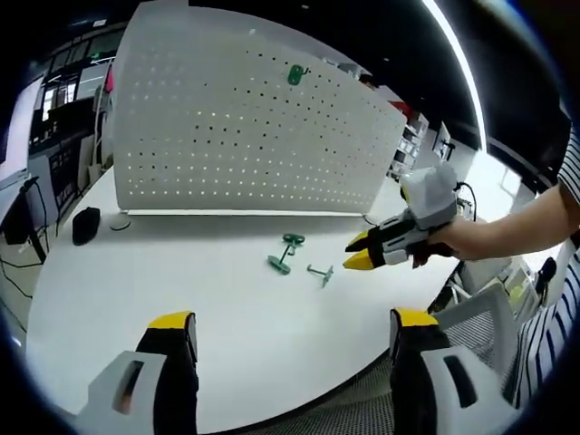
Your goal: Insert the hook assembly into the mounting plate slot until the hook locks in place.
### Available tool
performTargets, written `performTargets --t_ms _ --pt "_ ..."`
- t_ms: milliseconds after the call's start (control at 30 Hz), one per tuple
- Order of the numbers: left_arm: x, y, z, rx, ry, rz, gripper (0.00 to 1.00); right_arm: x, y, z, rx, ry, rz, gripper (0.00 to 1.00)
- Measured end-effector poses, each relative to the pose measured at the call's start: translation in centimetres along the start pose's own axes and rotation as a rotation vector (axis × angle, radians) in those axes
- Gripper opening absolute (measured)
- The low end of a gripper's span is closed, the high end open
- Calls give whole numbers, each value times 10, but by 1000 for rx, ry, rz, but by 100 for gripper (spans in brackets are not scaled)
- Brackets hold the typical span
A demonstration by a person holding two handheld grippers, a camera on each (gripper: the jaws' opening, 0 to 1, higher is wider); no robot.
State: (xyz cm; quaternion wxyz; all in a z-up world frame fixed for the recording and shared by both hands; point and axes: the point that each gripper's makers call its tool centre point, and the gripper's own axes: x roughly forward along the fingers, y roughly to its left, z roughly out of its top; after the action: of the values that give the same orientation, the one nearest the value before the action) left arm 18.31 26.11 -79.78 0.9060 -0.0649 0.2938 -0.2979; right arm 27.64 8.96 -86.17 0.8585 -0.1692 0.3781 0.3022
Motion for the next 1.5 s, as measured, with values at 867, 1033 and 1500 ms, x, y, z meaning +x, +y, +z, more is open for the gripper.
performTargets --t_ms 867,1033,1500 --pt "2 6 -1 -14 2 31 86 76 -45 25 -158 100 43 12" --pt "3 6 -2 -18 7 31 86 84 -43 26 -196 119 61 9" --pt "4 8 -3 -27 18 35 85 86 -41 24 -172 141 67 2"
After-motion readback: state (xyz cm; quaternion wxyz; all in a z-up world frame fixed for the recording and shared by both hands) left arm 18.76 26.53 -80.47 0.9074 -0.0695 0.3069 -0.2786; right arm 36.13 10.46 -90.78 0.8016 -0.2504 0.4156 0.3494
